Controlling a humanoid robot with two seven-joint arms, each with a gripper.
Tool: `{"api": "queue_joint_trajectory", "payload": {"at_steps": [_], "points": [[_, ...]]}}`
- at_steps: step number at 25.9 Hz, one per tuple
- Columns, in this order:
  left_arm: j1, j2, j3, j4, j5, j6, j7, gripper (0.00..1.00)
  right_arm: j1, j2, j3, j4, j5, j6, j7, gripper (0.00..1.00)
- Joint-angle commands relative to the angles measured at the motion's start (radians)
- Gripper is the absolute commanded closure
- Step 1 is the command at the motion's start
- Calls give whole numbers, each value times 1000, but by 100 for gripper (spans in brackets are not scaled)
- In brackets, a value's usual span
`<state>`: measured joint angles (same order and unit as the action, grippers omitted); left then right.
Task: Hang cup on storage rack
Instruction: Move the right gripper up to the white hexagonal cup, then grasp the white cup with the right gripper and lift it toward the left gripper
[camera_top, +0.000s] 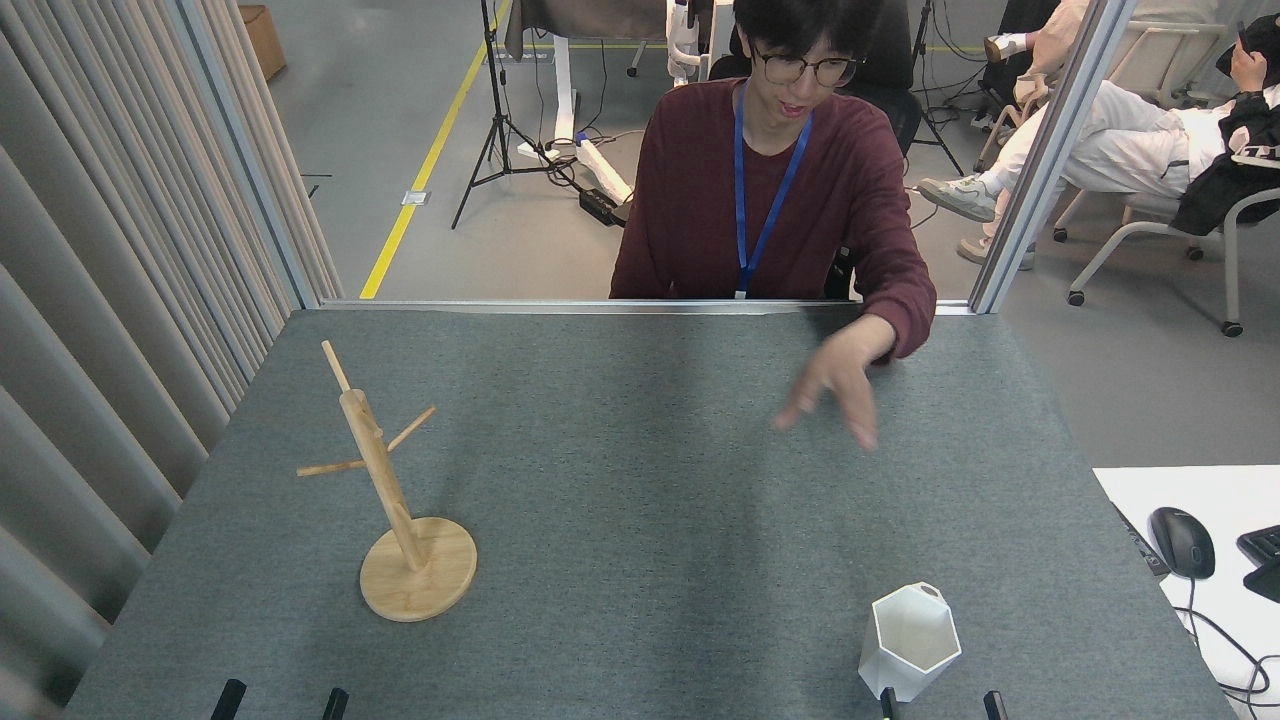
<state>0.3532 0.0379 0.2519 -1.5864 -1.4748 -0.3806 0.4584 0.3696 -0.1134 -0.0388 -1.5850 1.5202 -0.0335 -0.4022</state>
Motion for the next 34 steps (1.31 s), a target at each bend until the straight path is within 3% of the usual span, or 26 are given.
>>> {"api": "queue_joint_trajectory", "payload": {"at_steps": [1,8,19,29,31,34], "points": [[0,0,0,0,1,-3,0,0,0,1,0,0,0,0,-4,1],[-2,-1,6,19,-2,8,-1,0,-21,1,0,25,0,6,20,1],[1,2,24,20,2,6,-1,0,-153,-11,2,149,5,7,36,1],[3,2,36,20,2,3,-1,0,-209,-8,5,230,6,9,36,1],[3,2,36,20,2,3,-1,0,-213,-5,7,246,8,9,34,5],[3,4,36,11,2,-4,2,0,-212,-5,7,246,8,11,33,35]]}}
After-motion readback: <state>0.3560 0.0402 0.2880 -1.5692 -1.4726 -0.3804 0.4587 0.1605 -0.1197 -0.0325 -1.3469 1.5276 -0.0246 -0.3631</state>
